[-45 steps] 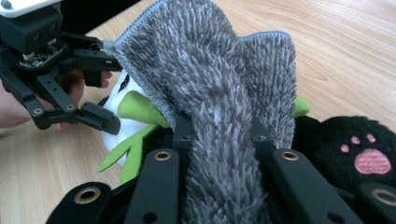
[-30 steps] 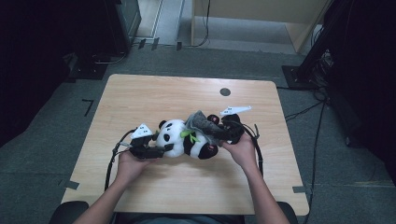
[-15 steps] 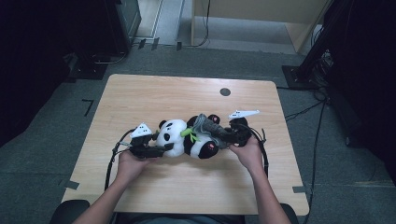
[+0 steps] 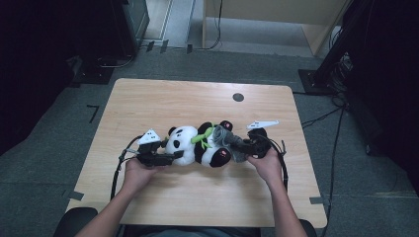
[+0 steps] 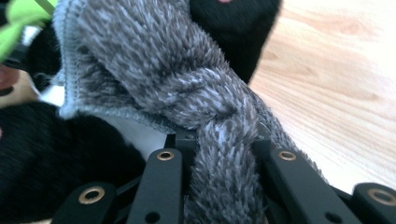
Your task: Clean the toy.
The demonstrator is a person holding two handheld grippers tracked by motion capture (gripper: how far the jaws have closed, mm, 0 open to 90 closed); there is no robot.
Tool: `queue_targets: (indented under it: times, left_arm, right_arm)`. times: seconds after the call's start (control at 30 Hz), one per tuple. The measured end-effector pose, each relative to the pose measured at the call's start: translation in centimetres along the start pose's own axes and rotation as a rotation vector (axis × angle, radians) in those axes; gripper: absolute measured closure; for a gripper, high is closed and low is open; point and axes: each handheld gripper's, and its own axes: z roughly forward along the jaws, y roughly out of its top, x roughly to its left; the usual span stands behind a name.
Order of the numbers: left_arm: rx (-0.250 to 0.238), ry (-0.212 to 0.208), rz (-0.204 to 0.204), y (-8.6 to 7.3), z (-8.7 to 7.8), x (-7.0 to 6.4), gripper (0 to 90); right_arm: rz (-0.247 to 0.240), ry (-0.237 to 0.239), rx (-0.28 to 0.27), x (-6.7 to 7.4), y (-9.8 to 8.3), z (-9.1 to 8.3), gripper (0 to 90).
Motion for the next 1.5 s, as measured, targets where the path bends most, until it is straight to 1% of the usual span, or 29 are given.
queue_targets:
  times: [0.07,0.13,0.2,0.23,0.33,0.4,0.47,0.53,0.57,0.6,0.63,0.67,0.7,0.73,0.83,0.93,1.0,1.07,1.13,1.23,1.3,1.33,1.4,1.43,1.47,1.5]
  left_arm:
    - [0.001,0.000,0.003,0.0,0.0,0.0,30.1]
    - [0.000,0.000,0.004,0.0,0.0,0.0,30.0]
    - [0.004,0.002,0.008,0.0,0.0,0.0,30.0]
    - [0.004,0.002,0.008,0.0,0.0,0.0,30.0]
    - [0.001,0.000,0.005,0.0,0.0,0.0,30.0]
    - [0.003,0.002,0.008,0.0,0.0,0.0,30.0]
    - [0.004,0.002,0.011,0.0,-0.1,0.0,29.9]
    - [0.003,0.002,0.013,0.0,-0.1,0.0,29.8]
    - [0.003,0.002,0.013,0.0,-0.1,0.0,29.8]
    - [0.000,0.004,0.018,0.0,0.0,0.0,29.7]
    - [-0.001,0.003,0.017,0.0,0.0,0.0,29.6]
    - [-0.001,0.003,0.017,0.0,0.0,0.0,29.5]
    - [-0.001,0.003,0.017,0.0,0.0,0.0,29.5]
    - [0.002,0.005,0.017,0.0,0.0,0.0,29.4]
    - [-0.001,0.007,0.017,-0.1,0.0,-0.1,29.3]
    - [-0.002,0.009,0.020,-0.1,0.0,-0.2,29.0]
    - [-0.003,0.008,0.011,-0.1,0.0,-0.2,28.8]
    - [0.000,0.008,0.016,-0.1,-0.1,-0.2,28.8]
    - [0.000,0.012,0.016,-0.1,-0.1,-0.2,28.7]
    - [-0.004,0.014,0.016,-0.2,-0.1,-0.2,28.7]
    - [-0.007,0.014,0.013,-0.2,-0.1,-0.2,28.6]
    - [-0.008,0.014,0.013,-0.2,-0.1,-0.2,28.5]
    - [-0.010,0.016,0.015,-0.3,0.0,-0.3,28.4]
    - [-0.010,0.016,0.015,-0.3,0.0,-0.3,28.4]
    - [-0.010,0.017,0.016,-0.3,0.0,-0.3,28.4]
    - [-0.010,0.016,0.014,-0.3,0.0,-0.3,28.3]
  right_arm:
    - [0.011,-0.012,0.017,-0.4,-0.3,0.1,74.7]
    - [0.022,-0.010,0.027,-0.7,-0.4,0.0,74.5]
    - [0.003,-0.010,0.025,-1.0,-0.5,-0.1,74.4]
    - [-0.008,-0.027,0.032,-1.2,-0.4,-0.2,74.5]
    - [0.001,-0.041,0.037,-1.8,-0.6,-0.4,74.6]
    - [0.017,-0.064,0.052,-2.1,-0.6,-0.6,74.7]
    - [0.040,-0.092,0.052,-2.7,-0.7,-0.9,75.1]
    - [0.069,-0.112,0.034,-3.3,-0.7,-1.5,75.5]
    - [0.069,-0.112,0.034,-3.3,-0.7,-1.5,75.5]
    - [0.096,-0.122,-0.001,-3.8,-0.7,-2.2,75.7]
    - [0.104,-0.125,-0.021,-3.9,-0.6,-2.5,75.7]
    - [0.110,-0.128,-0.037,-4.0,-0.5,-2.9,75.7]
    - [0.110,-0.128,-0.037,-4.0,-0.5,-2.9,75.7]
    - [0.108,-0.125,-0.069,-3.8,-0.2,-3.5,75.7]
    - [0.083,-0.118,-0.112,-2.9,0.7,-4.3,75.6]
    - [0.041,-0.102,-0.145,-1.7,1.9,-4.8,75.5]
    - [0.015,-0.084,-0.158,-0.7,2.6,-4.9,75.5]
    - [-0.015,-0.074,-0.160,0.3,3.3,-4.8,75.5]
    - [-0.042,-0.054,-0.170,1.2,3.9,-4.7,75.5]
    - [-0.088,-0.024,-0.163,2.7,4.5,-4.2,75.5]
    - [-0.104,0.006,-0.150,3.5,4.8,-3.5,75.5]
    - [-0.112,0.018,-0.135,3.9,4.9,-3.1,75.4]
    - [-0.131,0.025,-0.105,4.4,4.8,-2.0,75.4]
    - [-0.131,0.025,-0.105,4.4,4.8,-2.0,75.4]
    - [-0.138,0.036,-0.074,4.7,4.6,-0.8,75.3]
    - [-0.141,0.038,-0.053,4.8,4.5,-0.4,75.1]
